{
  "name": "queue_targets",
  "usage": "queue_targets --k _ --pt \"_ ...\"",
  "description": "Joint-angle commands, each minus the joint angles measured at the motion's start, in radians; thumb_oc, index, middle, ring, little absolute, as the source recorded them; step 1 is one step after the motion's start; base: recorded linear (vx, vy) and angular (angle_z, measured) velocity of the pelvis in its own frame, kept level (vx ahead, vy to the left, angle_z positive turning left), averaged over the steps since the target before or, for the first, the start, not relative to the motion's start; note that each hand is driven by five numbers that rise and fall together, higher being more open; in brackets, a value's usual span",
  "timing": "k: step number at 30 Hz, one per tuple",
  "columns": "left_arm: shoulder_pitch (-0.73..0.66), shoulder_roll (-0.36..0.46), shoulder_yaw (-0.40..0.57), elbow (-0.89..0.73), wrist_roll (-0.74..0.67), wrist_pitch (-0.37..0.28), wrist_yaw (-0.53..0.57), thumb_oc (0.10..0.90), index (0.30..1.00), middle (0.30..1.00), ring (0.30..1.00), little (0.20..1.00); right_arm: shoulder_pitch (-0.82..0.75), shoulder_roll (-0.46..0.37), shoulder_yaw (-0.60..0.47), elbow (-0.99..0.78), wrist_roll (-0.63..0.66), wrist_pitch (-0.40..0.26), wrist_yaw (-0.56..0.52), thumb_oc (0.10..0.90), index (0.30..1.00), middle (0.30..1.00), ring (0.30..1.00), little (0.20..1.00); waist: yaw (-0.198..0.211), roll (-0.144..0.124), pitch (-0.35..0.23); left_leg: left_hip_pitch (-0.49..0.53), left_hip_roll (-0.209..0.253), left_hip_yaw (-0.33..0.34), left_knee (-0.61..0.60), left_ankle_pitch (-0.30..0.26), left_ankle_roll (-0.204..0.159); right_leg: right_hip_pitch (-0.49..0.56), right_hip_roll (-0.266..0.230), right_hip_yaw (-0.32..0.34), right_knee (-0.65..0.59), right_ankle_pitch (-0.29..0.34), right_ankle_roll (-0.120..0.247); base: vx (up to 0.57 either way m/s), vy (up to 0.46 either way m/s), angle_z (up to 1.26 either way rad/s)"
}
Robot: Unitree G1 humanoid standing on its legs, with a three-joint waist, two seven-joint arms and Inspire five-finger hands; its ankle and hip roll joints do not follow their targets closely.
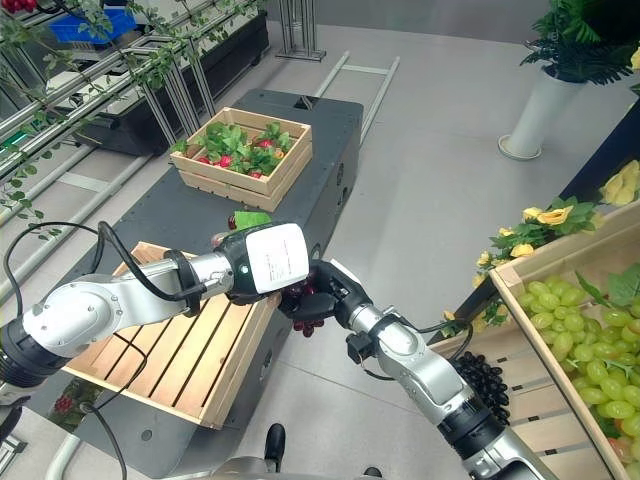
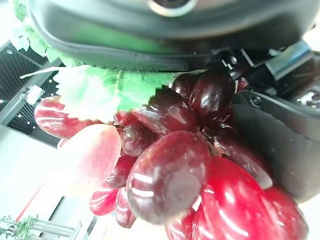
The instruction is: Pick up the fruits from the basket on one side to the basket on the other side
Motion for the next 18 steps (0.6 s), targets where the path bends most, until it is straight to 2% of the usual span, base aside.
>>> queue_targets --k 1,3,11,18 --pt "-0.052 -0.026 0.186 0.056 -0.009 0.18 0.118 0.8 0.9 0.9 0.9 0.9 0.007 0.035 -0.038 -0.09 0.011 -0.117 -0.007 0.4 0.3 0.3 0.3 0.3 0.003 -0.026 -0.144 0.091 -0.058 0.058 0.001 -0.158 0.01 -0.101 0.043 0.043 0.001 0.106 -0.02 0.0 0.0 0.0" --pt "-0.035 -0.021 0.21 0.044 -0.001 0.209 0.136 0.8 0.9 0.9 0.9 0.9 0.019 0.028 -0.053 -0.097 0.012 -0.123 -0.018 0.4 0.3 0.3 0.3 0.3 0.001 -0.026 -0.145 0.093 -0.057 0.06 0.001 -0.16 0.01 -0.1 0.043 0.045 0.001 0.105 -0.02 0.01 0.014 -0.06" --pt "0.012 0.02 0.269 0.012 0.064 0.219 0.082 0.8 0.9 0.9 0.9 0.9 0.067 0.013 -0.105 -0.119 -0.002 -0.125 -0.05 0.4 0.3 0.3 0.3 0.3 -0.004 -0.025 -0.144 0.095 -0.055 0.067 0.001 -0.162 0.011 -0.101 0.041 0.05 0.001 0.107 -0.019 0.0 0.004 -0.02" --pt "0.017 0.043 0.296 0.007 0.116 0.298 0.077 0.8 0.9 0.9 0.9 0.9 0.09 0.002 -0.135 -0.118 -0.001 -0.134 -0.074 0.4 0.3 0.3 0.3 0.3 -0.011 -0.025 -0.14 0.098 -0.053 0.076 0.001 -0.165 0.012 -0.103 0.041 0.057 0.001 0.108 -0.017 0.0 0.0 0.0"
